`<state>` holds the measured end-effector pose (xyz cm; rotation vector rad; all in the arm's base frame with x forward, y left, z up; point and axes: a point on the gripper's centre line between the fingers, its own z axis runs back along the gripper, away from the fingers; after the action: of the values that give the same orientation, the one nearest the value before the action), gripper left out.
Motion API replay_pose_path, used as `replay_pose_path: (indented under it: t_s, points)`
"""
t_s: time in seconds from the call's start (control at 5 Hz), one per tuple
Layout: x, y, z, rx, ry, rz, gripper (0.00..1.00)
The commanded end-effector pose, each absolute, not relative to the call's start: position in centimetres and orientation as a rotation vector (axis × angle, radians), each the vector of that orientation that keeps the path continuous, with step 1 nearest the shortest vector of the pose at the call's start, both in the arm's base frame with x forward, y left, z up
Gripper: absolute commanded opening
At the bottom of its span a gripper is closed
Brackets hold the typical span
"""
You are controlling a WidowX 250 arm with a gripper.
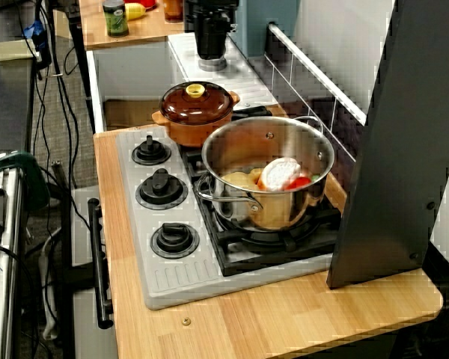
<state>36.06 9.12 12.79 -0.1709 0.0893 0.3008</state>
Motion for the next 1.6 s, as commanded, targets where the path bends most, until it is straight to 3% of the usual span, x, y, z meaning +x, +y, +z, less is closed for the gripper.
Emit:
replay_pose_path:
  t_s: [0.0, 0.8, 1.4]
  points:
    - [34.7, 7.4, 14.2, -0.213, 0.007, 0.294, 0.0]
    - [33.6, 5.4, 14.3, -0.323, 0.028, 0.342, 0.0]
    - [32.3, 2.6, 14.9, -0.338, 0.009, 0.318, 0.0]
